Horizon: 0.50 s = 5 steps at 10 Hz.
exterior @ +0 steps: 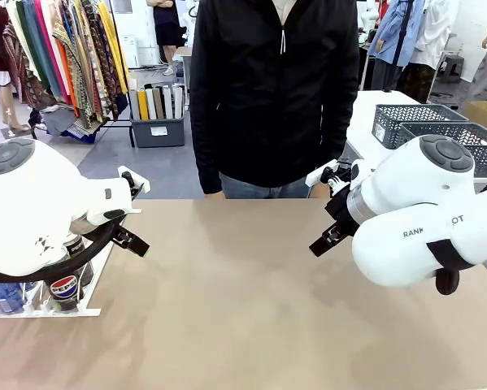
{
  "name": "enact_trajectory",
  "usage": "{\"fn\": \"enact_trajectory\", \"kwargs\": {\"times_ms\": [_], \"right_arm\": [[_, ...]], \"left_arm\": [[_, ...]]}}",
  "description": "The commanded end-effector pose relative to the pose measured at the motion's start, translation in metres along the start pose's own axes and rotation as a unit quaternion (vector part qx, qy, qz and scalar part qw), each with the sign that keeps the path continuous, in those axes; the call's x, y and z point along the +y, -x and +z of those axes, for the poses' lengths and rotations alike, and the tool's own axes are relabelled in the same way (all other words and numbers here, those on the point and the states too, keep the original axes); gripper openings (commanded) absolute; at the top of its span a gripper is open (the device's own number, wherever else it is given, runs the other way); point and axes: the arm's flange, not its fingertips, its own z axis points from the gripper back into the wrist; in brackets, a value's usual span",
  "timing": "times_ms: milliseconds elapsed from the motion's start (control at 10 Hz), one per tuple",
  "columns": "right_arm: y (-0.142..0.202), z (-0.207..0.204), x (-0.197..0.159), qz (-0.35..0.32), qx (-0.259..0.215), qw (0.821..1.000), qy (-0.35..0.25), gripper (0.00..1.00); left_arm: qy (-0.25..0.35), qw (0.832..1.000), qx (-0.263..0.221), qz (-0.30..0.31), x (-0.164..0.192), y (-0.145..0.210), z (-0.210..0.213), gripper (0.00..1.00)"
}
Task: Retrieve and store the cans from the dispenser.
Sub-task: Pick up one can from the Automatic Can Dispenser and place it in the middle of the table.
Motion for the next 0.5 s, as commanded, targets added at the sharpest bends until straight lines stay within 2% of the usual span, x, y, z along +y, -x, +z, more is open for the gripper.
{"fn": "enact_trajectory", "kwargs": {"times_ms": [0, 100, 200, 300, 400], "right_arm": [[0.0, 0.0, 0.0, 0.0, 0.0, 1.0, 0.0, 1.0], [0.0, 0.0, 0.0, 0.0, 0.0, 1.0, 0.0, 1.0], [0.004, 0.003, -0.004, -0.017, 0.012, 0.998, -0.063, 1.0], [0.009, 0.009, -0.01, -0.049, 0.049, 0.985, -0.157, 1.0], [0.013, 0.02, -0.018, -0.09, 0.049, 0.974, -0.202, 1.0]], "left_arm": [[0.0, 1.0, 0.0, 0.0, 0.0, 0.0, 0.0, 1.0], [0.0, 1.0, 0.0, 0.0, 0.0, 0.0, 0.0, 1.0], [0.0, 1.0, 0.0, 0.0, 0.0, 0.0, 0.0, 1.0], [0.073, 0.995, 0.069, 0.007, -0.001, 0.002, 0.011, 1.0], [0.149, 0.981, 0.097, 0.071, -0.006, -0.003, 0.031, 1.0]]}}
